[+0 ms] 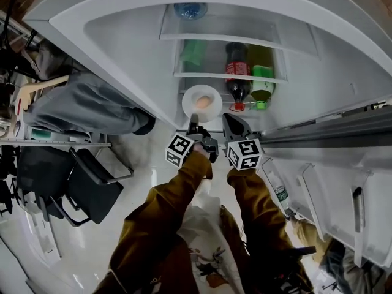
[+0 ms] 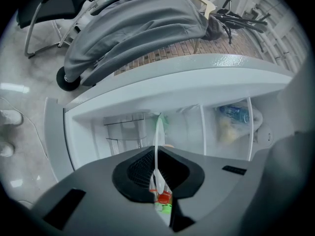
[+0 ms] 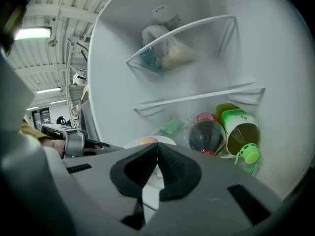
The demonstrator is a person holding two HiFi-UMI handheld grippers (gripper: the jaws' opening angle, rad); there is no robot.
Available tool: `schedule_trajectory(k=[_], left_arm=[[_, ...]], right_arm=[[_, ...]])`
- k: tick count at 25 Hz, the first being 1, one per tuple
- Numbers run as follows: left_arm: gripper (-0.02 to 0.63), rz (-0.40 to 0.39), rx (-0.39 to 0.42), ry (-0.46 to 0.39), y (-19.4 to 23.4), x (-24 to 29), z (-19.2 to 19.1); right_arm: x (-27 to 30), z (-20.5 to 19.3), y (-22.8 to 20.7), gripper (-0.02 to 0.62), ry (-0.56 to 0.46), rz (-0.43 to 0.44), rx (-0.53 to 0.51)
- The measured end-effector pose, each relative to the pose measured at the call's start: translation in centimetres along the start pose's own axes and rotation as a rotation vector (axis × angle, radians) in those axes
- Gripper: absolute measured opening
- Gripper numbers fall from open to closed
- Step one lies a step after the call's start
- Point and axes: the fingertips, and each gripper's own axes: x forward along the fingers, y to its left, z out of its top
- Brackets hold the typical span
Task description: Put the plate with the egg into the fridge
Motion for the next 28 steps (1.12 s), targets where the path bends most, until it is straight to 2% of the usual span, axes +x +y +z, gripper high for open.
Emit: schedule_trajectory(k=[28], left_arm=[[0.018,0.018,-0.031,-0.031,1.1,4.4,-0.2]], right_arm=[[3.0,-1.7,-1.5,0.006,0.043,0.016,-0.008]])
